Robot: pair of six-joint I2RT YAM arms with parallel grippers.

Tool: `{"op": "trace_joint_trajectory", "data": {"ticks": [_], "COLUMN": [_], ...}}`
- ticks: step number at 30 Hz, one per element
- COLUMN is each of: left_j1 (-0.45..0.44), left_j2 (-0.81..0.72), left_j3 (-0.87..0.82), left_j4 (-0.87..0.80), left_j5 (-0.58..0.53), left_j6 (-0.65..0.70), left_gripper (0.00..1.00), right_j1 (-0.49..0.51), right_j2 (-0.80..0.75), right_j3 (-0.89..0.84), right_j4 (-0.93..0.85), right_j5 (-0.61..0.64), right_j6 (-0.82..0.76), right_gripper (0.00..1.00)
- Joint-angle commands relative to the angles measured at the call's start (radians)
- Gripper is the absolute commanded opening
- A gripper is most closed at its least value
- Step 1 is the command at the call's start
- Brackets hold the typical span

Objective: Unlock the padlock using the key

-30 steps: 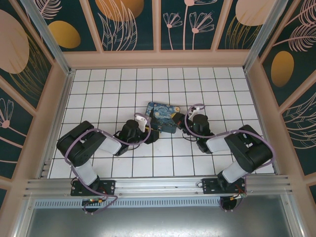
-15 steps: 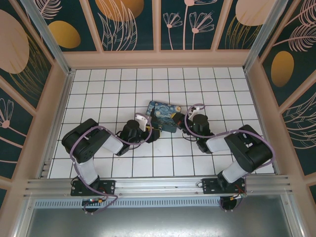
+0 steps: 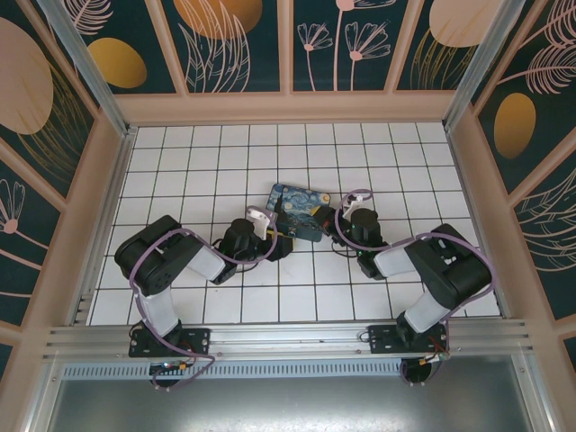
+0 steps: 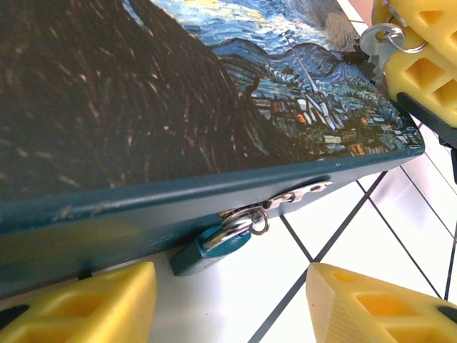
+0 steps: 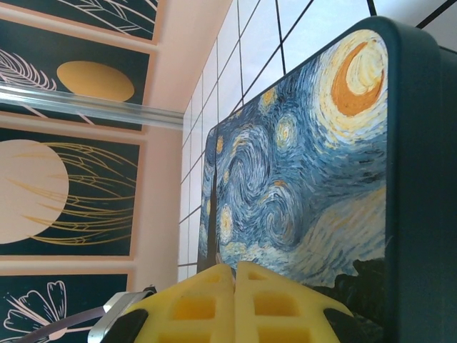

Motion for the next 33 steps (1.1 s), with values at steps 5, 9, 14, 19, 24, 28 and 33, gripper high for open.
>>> {"op": "trace_joint_trajectory", "data": {"ticks": [5, 9, 14, 19, 24, 28, 33], "left_j1": [-0.024, -0.032, -0.033, -0.032, -0.032, -0.033, -0.032], "left_j2": [0.057, 0.066, 0.066, 0.049, 0.064, 0.086, 0.116], "left_j3": [0.053, 0.072, 0.086, 0.083, 0.092, 0.084, 0.054], "left_j4": [-0.018, -0.033, -0.017, 0.052, 0.089, 0.137, 0.258], "left_j5": [0.017, 0.028, 0.070, 0.122, 0.123, 0.114, 0.120], "left_j6": [0.029, 0.039, 0.027, -0.042, -0.093, -0.138, -0.223], "left_gripper": [0.58, 0.58, 0.58, 0.59, 0.59, 0.59, 0.59], "right_j1": [-0.005, -0.004, -0.004, -0.005, -0.005, -0.005, -0.005], "right_j2": [0.025, 0.032, 0.041, 0.043, 0.044, 0.042, 0.037], "right_j3": [0.020, 0.026, 0.031, 0.034, 0.037, 0.036, 0.032], "right_j4": [0.027, 0.025, 0.026, 0.024, 0.021, 0.023, 0.021], "right_j5": [-0.028, -0.032, -0.033, -0.036, -0.036, -0.038, -0.038], "right_j6": [0.007, 0.006, 0.006, 0.006, 0.005, 0.006, 0.006], "right_gripper": [0.00, 0.00, 0.00, 0.00, 0.00, 0.00, 0.00]}}
